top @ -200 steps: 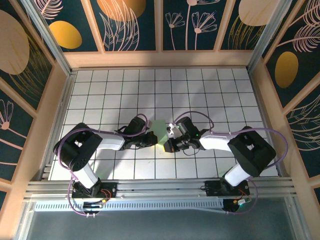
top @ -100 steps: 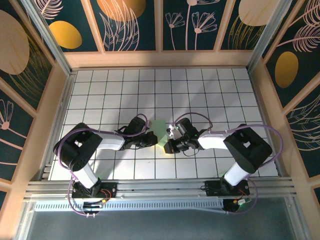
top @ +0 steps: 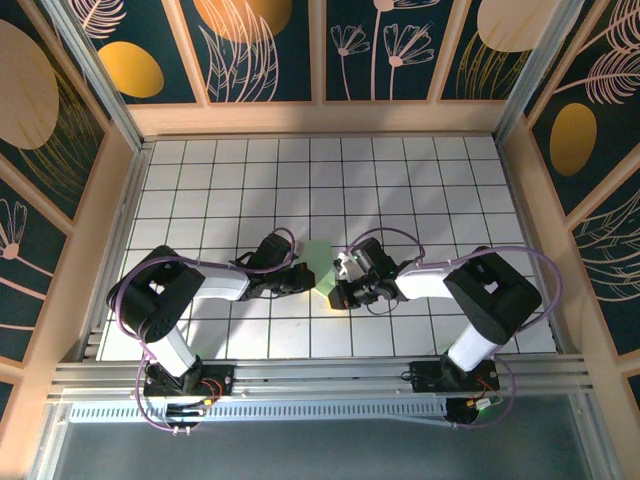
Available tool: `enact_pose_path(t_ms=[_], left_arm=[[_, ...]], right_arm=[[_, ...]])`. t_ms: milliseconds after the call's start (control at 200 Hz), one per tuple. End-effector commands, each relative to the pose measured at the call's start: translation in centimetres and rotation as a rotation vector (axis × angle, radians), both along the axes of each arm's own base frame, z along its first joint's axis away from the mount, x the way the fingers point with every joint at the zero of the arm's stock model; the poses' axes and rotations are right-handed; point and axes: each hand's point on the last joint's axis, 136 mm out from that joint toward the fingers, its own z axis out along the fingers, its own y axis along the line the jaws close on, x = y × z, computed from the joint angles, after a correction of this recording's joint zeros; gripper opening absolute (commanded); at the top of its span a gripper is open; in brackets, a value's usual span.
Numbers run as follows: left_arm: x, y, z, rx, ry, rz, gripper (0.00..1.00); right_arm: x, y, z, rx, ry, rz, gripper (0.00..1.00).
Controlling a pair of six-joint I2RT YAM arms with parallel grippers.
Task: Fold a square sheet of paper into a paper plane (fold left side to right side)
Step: Third fold the triangle at the center of the table.
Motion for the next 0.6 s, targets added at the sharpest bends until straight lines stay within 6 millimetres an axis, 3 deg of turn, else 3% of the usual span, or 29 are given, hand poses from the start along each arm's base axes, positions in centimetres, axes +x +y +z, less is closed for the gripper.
enact_pose_path(t_ms=[0,195,445,596], left_arm=[[-1.5,3.2,-4.2,0.165,0.090,0.054,0.00],[-1.5,3.2,-4.1,0.165,0.089,0.052,0.00],[-1.5,3.1,-4.0,0.163,0.086,0.049,0.00],[-1.4,3.1,-3.9,0.163,0.083,0.051,0.00]], right_arm=[[-1.3,-1.0,-1.3,-0.032,0.067,-0.008,0.00],[-1.8,-1.3,-0.5,-0.024,0.069,-0.001,0.00],[-0.1,0.2,5.0,0.099,-0.033,0.006,0.00],[1.2,0.9,4.8,0.100,-0.050,-0.014,0.00]])
